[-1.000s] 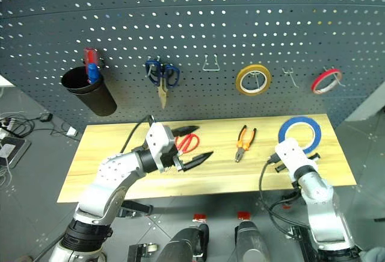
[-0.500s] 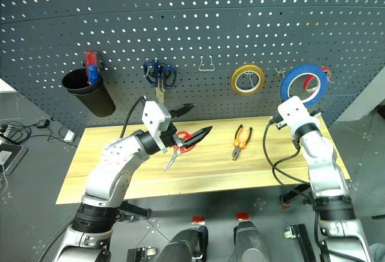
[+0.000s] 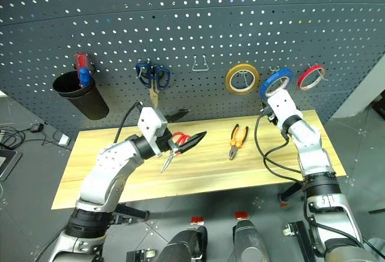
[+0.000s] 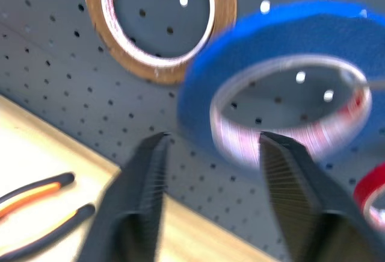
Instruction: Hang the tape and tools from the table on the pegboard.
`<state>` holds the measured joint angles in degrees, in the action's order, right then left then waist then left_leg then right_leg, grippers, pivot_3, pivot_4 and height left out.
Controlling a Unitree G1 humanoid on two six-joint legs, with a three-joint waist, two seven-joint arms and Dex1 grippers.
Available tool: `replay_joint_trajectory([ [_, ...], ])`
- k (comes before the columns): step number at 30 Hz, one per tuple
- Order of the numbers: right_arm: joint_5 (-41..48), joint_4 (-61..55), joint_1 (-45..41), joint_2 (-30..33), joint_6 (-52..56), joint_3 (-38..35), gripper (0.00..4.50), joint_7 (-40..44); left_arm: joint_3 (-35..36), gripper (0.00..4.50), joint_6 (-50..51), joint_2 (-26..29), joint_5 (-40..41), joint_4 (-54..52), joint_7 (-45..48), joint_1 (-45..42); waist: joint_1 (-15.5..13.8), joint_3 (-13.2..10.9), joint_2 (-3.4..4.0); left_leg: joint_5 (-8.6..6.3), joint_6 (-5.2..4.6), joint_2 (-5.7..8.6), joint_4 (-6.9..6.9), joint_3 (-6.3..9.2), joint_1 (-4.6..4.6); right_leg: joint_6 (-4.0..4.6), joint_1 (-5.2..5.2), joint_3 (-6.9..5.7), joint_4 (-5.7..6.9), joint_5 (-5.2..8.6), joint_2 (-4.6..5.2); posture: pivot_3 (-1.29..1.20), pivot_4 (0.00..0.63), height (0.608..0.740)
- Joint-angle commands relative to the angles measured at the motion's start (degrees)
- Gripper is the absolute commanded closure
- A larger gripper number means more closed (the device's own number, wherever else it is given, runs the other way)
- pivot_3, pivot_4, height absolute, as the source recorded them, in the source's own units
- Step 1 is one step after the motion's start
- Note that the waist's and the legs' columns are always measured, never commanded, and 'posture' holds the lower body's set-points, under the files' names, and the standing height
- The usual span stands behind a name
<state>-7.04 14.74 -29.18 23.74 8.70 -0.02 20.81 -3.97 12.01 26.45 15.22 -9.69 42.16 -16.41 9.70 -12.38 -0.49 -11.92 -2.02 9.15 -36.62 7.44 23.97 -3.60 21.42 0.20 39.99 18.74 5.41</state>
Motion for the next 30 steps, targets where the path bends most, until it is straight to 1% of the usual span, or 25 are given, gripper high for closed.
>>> replay_joint_trajectory([
  [1, 2.18, -13.65, 5.91, -3.2, 12.98, 0.86, 0.47, -0.08, 2.84, 0.0, -3.37, 4.25, -1.3, 0.43, 2.2, 1.74, -0.08, 0.0, 0.0, 0.0, 0.0, -0.01, 0.04, 0.0, 0.0, 0.01, 0.03, 0.05, 0.0, 0.01, -0.02, -0.25, 0.198, 0.74],
  [2, 2.39, -17.04, 7.55, -4.38, 16.79, 1.69, 0.11, -0.09, 3.39, 0.0, -3.71, 5.25, -1.15, 0.96, 2.69, 2.27, -0.09, -0.01, 0.01, -0.01, 0.0, -0.03, 0.07, -0.02, -0.01, 0.01, 0.06, 0.12, 0.0, 0.01, -0.06, -0.25, 0.198, 0.74],
  [3, 2.74, -19.82, 8.61, -5.39, 20.39, 2.23, 0.02, -0.18, 3.78, 0.0, -3.82, 5.99, -0.94, 1.15, 3.04, 2.64, -0.07, -0.01, 0.01, -0.01, 0.0, -0.03, 0.1, -0.04, 0.0, 0.02, 0.11, 0.18, 0.01, 0.0, -0.07, -0.25, 0.205, 0.74],
  [5, 3.93, -25.58, 10.4, -9.09, 29.63, 3.86, 0.02, -0.97, 4.68, 0.0, -4.72, 8.4, -1.19, 1.85, 4.58, 3.76, -0.12, -0.02, 0.03, -0.04, -0.04, -0.03, 0.14, -0.12, -0.01, 0.03, 0.42, 0.29, 0.02, -0.01, -0.08, -0.24, 0.218, 0.74],
  [7, 5.13, -28.43, 10.16, -13.43, 38.88, 5.69, 0.02, -1.99, 5.54, 0.0, -6.02, 11.05, -2.02, 2.73, 5.96, 5.09, -0.01, -0.03, 0.02, -0.14, -0.22, -0.08, 0.19, -0.2, -0.02, 0.11, 0.53, 0.43, 0.04, -0.06, -0.12, -0.23, 0.225, 0.74],
  [10, 5.52, -27.12, 6.98, -19.82, 48.17, 5.78, 0.02, -5.8, 6.6, 0.0, -7.63, 13.53, -2.76, 3.83, 6.73, 6.59, -0.34, -0.03, 0.02, -0.14, -0.2, -0.34, 0.33, -0.36, -0.04, 0.25, 0.65, 0.5, 0.03, -0.17, -0.28, -0.23, 0.227, 0.74],
  [13, 4.78, -19.63, 1.57, -26.96, 53.45, 2.39, 0.02, -12.85, 7.69, 0.0, -7.86, 15.15, -2.55, 4.31, 7.35, 7.31, -0.52, -0.04, 0.01, -0.08, -0.12, -0.43, 0.49, -0.42, -0.04, 0.36, 0.78, 0.55, 0.03, -0.24, -0.33, -0.22, 0.232, 0.74],
  [16, 5.26, -13.21, -2.44, -30.54, 53.67, -0.7, 0.02, -17.02, 8.02, 0.0, -8.0, 16.26, -2.54, 5.06, 8.34, 7.08, -0.76, -0.04, 0.01, -0.08, -0.1, -0.48, 0.55, -0.46, -0.05, 0.38, 0.82, 0.55, 0.02, -0.26, -0.36, -0.21, 0.233, 0.74],
  [19, 5.05, -5.64, -6.66, -32.52, 50.02, -2.28, 0.02, -20.91, 8.6, 0.0, -7.37, 17.28, -1.69, 6.2, 9.62, 5.94, -1.0, -0.05, 0.01, -0.09, -0.09, -0.48, 0.61, -0.49, -0.03, 0.38, 0.85, 0.57, -0.03, -0.26, -0.36, -0.2, 0.239, 0.74],
  [23, 4.85, 3.84, -11.62, -32.77, 43.62, -3.66, 0.02, -25.83, 8.58, 0.0, -7.39, 18.7, -1.66, 8.01, 11.71, 4.45, -1.0, -0.13, 0.03, -0.09, -0.09, -0.51, 0.65, -0.59, -0.04, 0.38, 0.89, 0.65, -0.03, -0.26, -0.37, -0.19, 0.253, 0.74],
  [28, 5.68, 11.59, -15.26, -31.57, 39.38, -4.92, 0.02, -28.02, 7.64, 0.0, -7.34, 18.53, -2.49, 6.76, 12.16, 4.66, -0.73, -0.55, 0.01, -0.1, -0.1, -0.66, 0.67, -0.73, -0.06, 0.38, 0.9, 0.73, -0.01, -0.26, -0.45, -0.17, 0.289, 0.74],
  [30, 6.7, 15.89, -17.06, -31.66, 38.05, -6.51, 0.02, -28.77, 7.68, 0.0, -7.23, 18.36, -2.58, 6.58, 12.19, 4.99, -0.72, -0.92, -0.01, -0.1, -0.1, -0.74, 0.67, -0.81, -0.07, 0.38, 0.9, 0.75, -0.01, -0.26, -0.48, -0.16, 0.297, 0.74],
])
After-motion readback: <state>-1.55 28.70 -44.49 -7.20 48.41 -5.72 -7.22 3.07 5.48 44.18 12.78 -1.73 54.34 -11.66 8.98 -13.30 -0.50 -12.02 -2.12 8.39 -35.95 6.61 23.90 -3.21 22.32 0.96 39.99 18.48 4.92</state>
